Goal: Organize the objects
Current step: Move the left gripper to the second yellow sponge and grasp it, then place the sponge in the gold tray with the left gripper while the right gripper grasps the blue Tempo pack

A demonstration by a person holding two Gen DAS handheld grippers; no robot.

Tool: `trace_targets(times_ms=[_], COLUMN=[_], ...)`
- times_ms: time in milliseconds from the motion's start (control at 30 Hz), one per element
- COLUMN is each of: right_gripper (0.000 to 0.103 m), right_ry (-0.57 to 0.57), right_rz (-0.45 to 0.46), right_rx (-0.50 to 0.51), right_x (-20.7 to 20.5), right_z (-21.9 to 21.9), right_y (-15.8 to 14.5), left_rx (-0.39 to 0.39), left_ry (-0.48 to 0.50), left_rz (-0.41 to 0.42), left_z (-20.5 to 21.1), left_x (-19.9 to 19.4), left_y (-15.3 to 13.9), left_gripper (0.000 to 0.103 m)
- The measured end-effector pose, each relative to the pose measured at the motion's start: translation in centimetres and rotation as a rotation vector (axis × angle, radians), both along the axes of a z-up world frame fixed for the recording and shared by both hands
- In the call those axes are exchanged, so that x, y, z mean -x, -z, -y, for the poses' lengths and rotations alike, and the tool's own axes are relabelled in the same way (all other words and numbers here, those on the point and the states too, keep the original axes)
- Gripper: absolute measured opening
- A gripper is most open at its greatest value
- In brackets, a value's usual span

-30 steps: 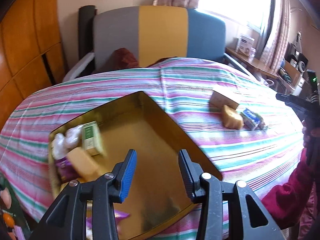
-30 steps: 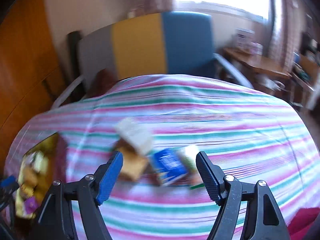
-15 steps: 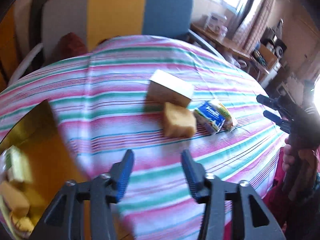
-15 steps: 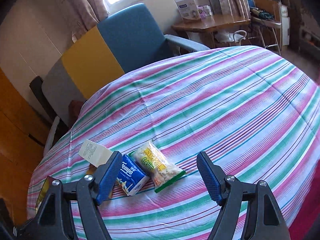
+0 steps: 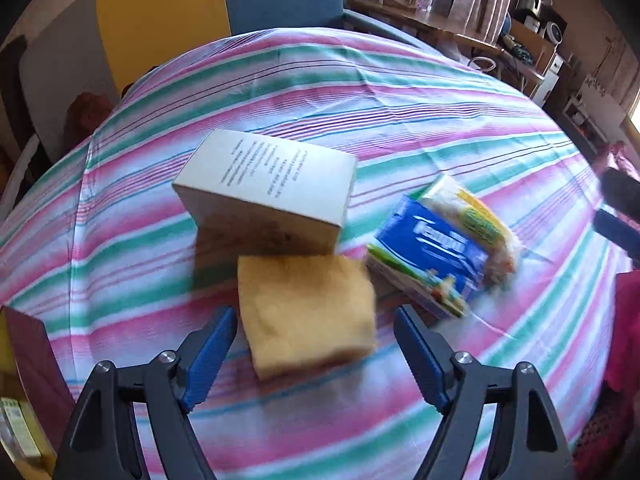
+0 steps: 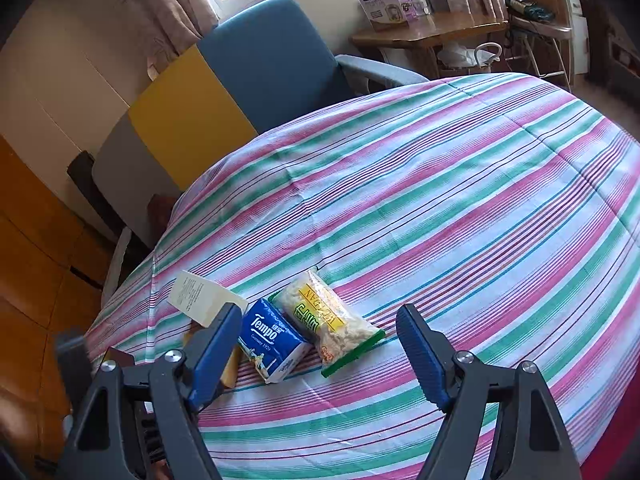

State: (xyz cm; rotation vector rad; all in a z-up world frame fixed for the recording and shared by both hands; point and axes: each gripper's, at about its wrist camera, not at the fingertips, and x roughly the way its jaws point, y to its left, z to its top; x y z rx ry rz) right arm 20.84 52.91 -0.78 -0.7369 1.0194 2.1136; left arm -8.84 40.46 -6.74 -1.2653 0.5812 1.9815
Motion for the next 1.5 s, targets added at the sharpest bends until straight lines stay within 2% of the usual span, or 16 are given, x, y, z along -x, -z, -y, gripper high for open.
trace_targets(times_ms=[33, 67, 167, 433, 633, 867, 1000, 1133, 1233, 1333, 1500], right_gripper=[0.08, 0.08, 0.08, 0.08, 0.074, 0.073, 0.072, 0.072, 0.071, 0.055, 0.053], right_ry=[-0.001, -0.001, -0.001, -0.052, -0.196, -0.401, -0.455, -0.448, -0.457, -0.469, -0.542], right_rz=[0.001, 0.001, 0.002, 0.048, 0.133, 0.296, 0.389, 0.445, 0.451, 0.485, 0.531], right_rx=[0.002, 0.003, 0.006, -0.004, -0.028, -0.132, -0.173, -0.206, -0.186, -0.202, -0.248], right_x=[0.0, 0.0, 0.0, 1.2, 4.1, 9.4, 12.0, 13.4, 14.0, 14.4, 14.1], right_z=[-0.1, -0.1, -0.2, 0.4, 2.3, 4.7, 4.8, 4.2, 3.7, 3.8, 6.6], right_y=[0.0, 0.0, 0.1, 0.3, 1.0, 1.8, 3.4, 4.7, 5.8, 6.6, 6.5], left_rx=[0.013, -0.011, -0.058, -0.161, -0.23, -0.293, -0.325, -0.341, -0.341, -0.339, -0.326], left_ry=[-0.002, -0.015, -0.019, -0.033, -0.049, -0.091, -0.159, -0.23, -0.298, -0.37, -0.498], left_rz=[0.026, 0.048, 0.057, 0.04, 0.045, 0.044, 0.036, 0.021, 0.017, 0.01, -0.023], left_z=[-0.1, 0.2, 1.6, 8.7, 13.1, 18.1, 22.2, 26.2, 29.2, 32.1, 37.1], left_x=[0.4, 0.6, -0.3, -4.2, -5.7, -6.1, -5.6, -5.4, -5.1, -4.8, -4.9], left_y=[0.5, 0.5, -0.3, -3.1, -5.4, -7.1, -7.9, -8.4, -8.4, -8.2, -8.1], left_gripper=[0.065, 0.063, 0.061, 0.061, 0.061, 0.061, 0.061, 0.061, 0.062, 0.062, 0.062])
